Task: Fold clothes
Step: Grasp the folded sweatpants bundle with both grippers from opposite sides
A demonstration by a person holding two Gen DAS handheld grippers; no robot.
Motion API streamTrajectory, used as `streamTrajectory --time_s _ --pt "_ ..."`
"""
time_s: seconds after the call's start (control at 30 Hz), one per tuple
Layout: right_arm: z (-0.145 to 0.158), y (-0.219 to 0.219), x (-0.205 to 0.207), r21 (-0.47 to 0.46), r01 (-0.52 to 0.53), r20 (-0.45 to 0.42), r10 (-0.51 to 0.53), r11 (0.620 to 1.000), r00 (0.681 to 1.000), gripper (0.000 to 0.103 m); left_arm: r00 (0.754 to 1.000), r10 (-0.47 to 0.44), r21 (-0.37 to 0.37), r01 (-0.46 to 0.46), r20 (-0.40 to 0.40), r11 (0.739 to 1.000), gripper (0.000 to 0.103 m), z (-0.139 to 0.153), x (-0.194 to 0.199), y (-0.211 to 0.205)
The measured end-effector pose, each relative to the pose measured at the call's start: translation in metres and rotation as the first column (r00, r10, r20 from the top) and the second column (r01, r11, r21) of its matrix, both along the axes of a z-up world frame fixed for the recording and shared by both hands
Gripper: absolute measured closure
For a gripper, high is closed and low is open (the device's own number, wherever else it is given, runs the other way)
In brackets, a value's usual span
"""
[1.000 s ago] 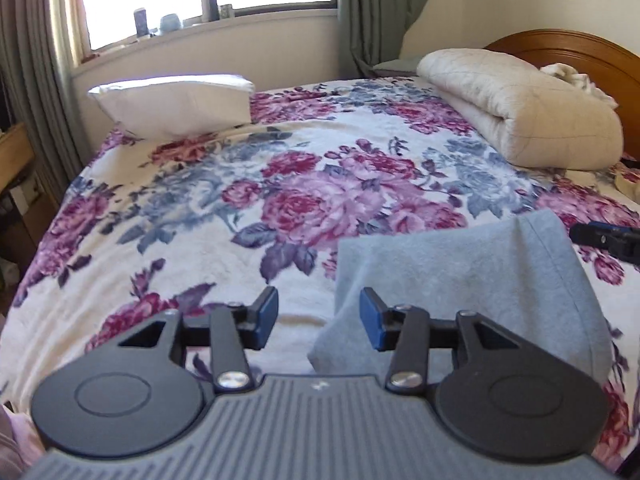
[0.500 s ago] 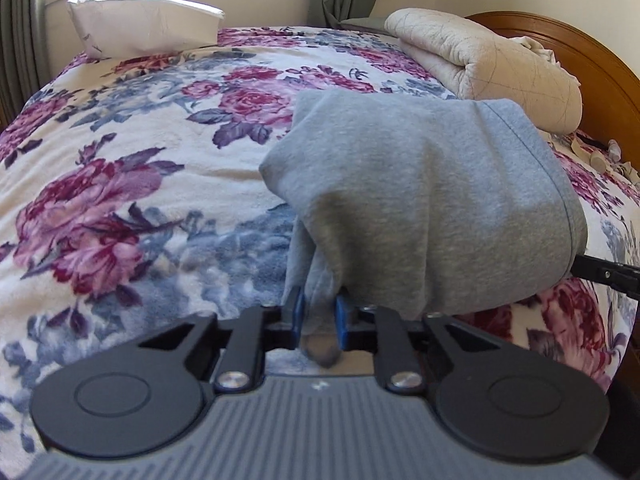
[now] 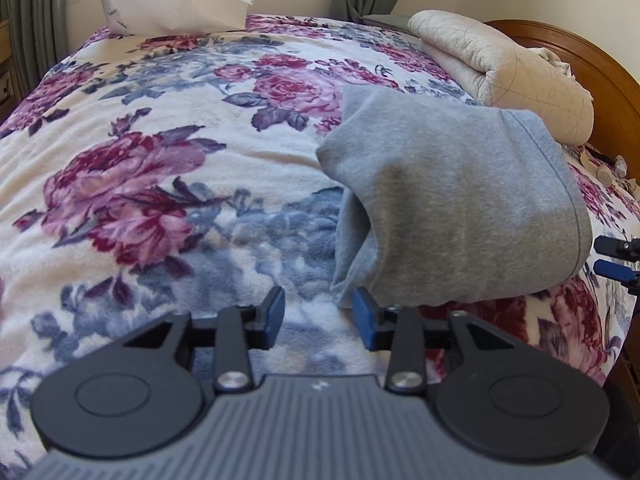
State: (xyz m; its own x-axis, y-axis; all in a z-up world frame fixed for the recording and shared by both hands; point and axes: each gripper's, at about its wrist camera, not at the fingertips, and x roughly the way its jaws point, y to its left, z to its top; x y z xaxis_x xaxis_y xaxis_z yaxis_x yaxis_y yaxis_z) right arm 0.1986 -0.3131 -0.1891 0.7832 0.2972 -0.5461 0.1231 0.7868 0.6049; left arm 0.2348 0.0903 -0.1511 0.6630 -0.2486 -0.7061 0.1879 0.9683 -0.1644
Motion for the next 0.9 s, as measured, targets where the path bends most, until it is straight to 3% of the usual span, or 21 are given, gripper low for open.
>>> streamTrajectory --time_s 0.1,0.27,0.33,0.5,0.6,0.8,0.83,0.9 --pt "0.005 0.001 0.008 0.074 -0.014 0.02 0.013 0.997 1.0 0.027 1.0 0.004 -0.053 -0.004 0.008 0.999 0.059 0.01 0.003 0.004" --pt "0.006 0.011 0.04 0.134 -0.048 0.05 0.042 0.99 0.998 0.023 1.0 0.014 -0.249 -0.013 0.002 0.968 0.051 0.018 0.018 0.01" --pt "-0.009 0.003 0.055 0.261 -0.042 0.036 0.034 0.964 0.999 0.021 1.0 0.026 -0.288 -0.028 -0.012 0.957 0.051 0.015 0.023 0.011" --pt "-0.07 -0.02 0.075 0.488 0.037 -0.101 0.014 0.872 0.995 0.02 0.998 0.027 -0.407 -0.045 -0.049 0.912 0.05 0.006 0.026 0.02" --pt "-0.078 -0.024 0.072 0.527 0.011 -0.07 0.03 0.85 0.997 0.022 0.995 0.028 -0.473 -0.069 -0.093 0.878 0.048 -0.001 0.029 0.029" --pt "-0.068 -0.019 0.073 0.599 -0.01 -0.091 0.08 0.801 0.993 0.02 0.988 0.034 -0.603 -0.118 -0.149 0.789 0.041 -0.012 0.043 0.046" --pt "-0.066 -0.015 0.074 0.598 -0.016 -0.098 0.093 0.801 0.991 0.019 0.987 0.035 -0.613 -0.125 -0.157 0.78 0.039 -0.015 0.047 0.047" --pt "-0.063 -0.005 0.079 0.545 -0.038 -0.118 0.122 0.837 0.986 0.019 0.982 0.038 -0.626 -0.148 -0.187 0.766 0.039 -0.023 0.055 0.049"
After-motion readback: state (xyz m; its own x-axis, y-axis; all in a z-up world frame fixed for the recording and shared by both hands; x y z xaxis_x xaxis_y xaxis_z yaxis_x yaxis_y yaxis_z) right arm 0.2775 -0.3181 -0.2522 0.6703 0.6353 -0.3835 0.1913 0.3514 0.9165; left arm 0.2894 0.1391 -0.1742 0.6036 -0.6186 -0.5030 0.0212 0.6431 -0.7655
